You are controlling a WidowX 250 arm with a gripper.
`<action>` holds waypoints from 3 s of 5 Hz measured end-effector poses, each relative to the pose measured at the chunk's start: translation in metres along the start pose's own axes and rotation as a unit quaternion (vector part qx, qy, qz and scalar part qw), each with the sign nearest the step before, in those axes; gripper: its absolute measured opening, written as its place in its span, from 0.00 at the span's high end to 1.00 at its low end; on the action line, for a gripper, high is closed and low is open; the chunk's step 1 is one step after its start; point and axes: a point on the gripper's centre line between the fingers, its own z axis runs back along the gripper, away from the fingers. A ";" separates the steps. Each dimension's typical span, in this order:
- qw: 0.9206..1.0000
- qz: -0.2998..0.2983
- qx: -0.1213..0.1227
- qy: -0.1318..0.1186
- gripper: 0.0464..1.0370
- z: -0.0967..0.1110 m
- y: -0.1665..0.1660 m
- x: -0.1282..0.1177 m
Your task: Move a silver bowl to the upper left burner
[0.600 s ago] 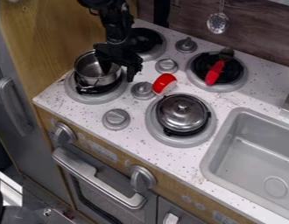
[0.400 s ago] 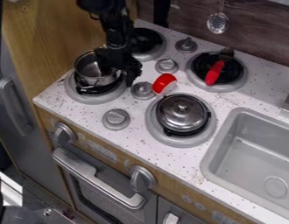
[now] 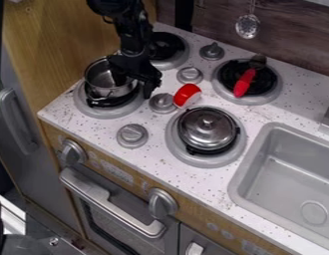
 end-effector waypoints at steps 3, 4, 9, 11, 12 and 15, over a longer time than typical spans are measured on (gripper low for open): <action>0.999 0.000 0.003 -0.034 0.33 0.001 -0.001 0.005; 0.999 -0.003 0.002 -0.041 0.62 0.002 -0.003 0.006; 0.958 -0.157 -0.080 -0.227 0.97 0.003 -0.036 0.103; 0.955 -0.176 -0.067 -0.228 0.96 -0.009 -0.030 0.126; 0.959 -0.169 -0.067 -0.215 0.80 -0.017 -0.034 0.116; 0.951 -0.151 -0.071 -0.259 0.04 0.021 -0.047 0.099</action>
